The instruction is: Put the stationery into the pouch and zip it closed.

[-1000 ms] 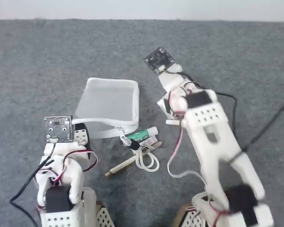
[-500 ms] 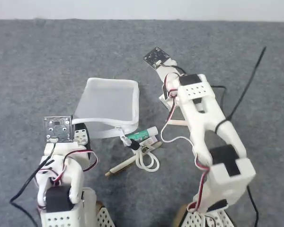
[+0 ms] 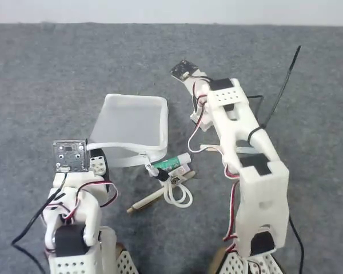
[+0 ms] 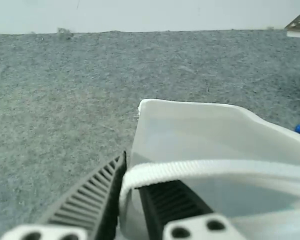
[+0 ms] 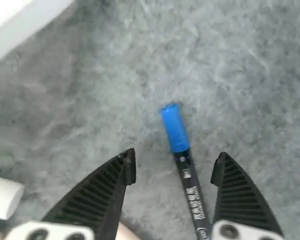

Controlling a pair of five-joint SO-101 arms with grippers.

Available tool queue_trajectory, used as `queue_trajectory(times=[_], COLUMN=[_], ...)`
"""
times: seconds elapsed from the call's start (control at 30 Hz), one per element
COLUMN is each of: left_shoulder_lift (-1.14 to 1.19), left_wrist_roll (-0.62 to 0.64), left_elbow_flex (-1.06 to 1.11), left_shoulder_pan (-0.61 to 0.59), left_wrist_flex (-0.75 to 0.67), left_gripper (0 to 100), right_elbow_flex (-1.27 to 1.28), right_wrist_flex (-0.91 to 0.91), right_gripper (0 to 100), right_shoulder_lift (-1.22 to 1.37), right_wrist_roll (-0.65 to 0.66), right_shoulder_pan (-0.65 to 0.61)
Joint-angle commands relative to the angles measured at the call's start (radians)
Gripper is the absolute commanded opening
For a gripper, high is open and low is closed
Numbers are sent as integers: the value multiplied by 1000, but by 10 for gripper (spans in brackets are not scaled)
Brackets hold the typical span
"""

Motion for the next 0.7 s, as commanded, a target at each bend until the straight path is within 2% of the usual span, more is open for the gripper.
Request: queue_trajectory(times=[0.0, 0.17, 0.47, 0.67], left_shoulder_lift=[-2, -2, -2, -2], left_wrist_roll=[8, 8, 8, 8], left_elbow_flex=[-62, -61, -59, -58], left_shoulder_pan=[-5, -5, -5, -5], left_wrist_flex=[-3, -3, -3, -5], left_gripper=[11, 11, 11, 11], right_elbow_flex=[-121, -219, -384, -445], right_wrist_flex=[24, 77, 163, 200], right_gripper=[228, 125, 6, 6], right_shoulder_lift=[30, 116, 222, 225], right_wrist_roll=[9, 12, 6, -38], right_shoulder_pan=[39, 33, 36, 41])
